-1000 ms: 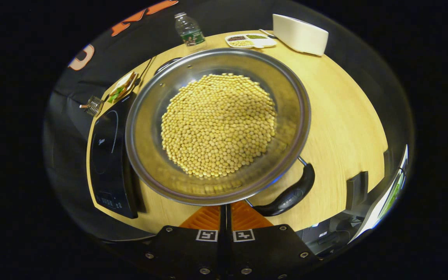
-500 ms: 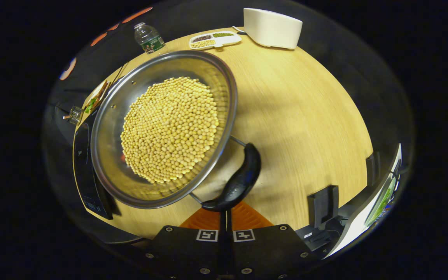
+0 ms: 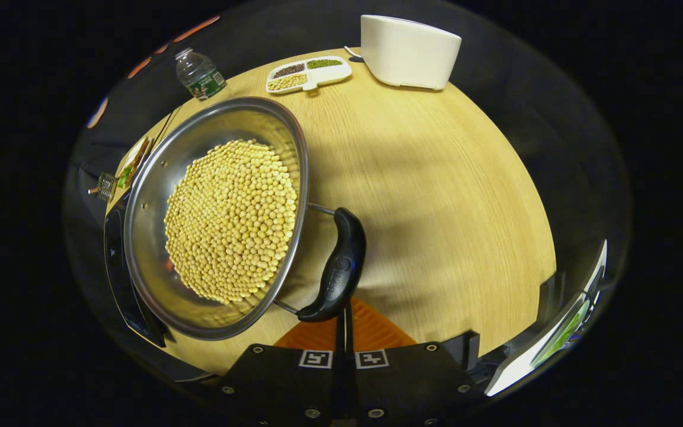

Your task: First push the handle of the pot to place it horizontally, then grasp the pot with both hands and set it on the induction cooktop.

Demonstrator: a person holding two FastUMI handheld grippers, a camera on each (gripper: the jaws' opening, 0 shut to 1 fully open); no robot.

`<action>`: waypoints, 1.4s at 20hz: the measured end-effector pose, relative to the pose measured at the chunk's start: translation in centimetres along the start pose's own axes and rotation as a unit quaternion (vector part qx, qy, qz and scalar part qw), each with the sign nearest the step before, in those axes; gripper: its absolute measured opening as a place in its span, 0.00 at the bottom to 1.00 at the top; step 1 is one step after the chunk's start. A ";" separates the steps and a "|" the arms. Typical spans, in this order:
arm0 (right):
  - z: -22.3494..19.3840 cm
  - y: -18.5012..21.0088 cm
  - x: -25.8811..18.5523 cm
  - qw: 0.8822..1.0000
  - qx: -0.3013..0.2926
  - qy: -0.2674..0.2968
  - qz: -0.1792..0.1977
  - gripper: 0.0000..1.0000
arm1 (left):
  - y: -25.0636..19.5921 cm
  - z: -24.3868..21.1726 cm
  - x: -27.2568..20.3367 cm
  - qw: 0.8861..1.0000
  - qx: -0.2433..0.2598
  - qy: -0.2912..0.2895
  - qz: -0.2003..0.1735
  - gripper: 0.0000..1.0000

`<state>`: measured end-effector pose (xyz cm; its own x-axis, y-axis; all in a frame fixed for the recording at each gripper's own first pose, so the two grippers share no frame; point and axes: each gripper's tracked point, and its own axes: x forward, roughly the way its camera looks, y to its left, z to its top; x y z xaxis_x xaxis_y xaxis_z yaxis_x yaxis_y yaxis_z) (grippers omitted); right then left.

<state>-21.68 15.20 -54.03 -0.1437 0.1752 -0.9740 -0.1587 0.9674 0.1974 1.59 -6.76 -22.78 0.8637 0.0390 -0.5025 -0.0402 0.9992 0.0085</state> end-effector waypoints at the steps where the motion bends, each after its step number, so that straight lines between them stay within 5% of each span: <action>1: 0.7 -0.4 0.0 1.000 -0.003 -0.003 -0.003 0.00 | 0.1 -0.7 0.0 1.000 0.002 0.010 0.002 0.94; 15: 9.4 -2.6 3.3 0.998 -0.049 -0.029 -0.009 0.00 | -3.1 -11.9 -1.2 0.983 0.017 0.182 -0.008 0.95; 28: 11.6 -3.0 3.6 0.995 -0.089 -0.035 -0.017 0.01 | -7.8 -22.9 -1.0 0.938 -0.056 0.342 -0.028 0.95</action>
<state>-10.43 15.00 -59.45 -0.0681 0.1607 -0.9847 -0.3344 0.9262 0.1743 -10.49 -14.91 -42.10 0.3436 -0.0696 -0.9365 -0.0892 0.9903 -0.1063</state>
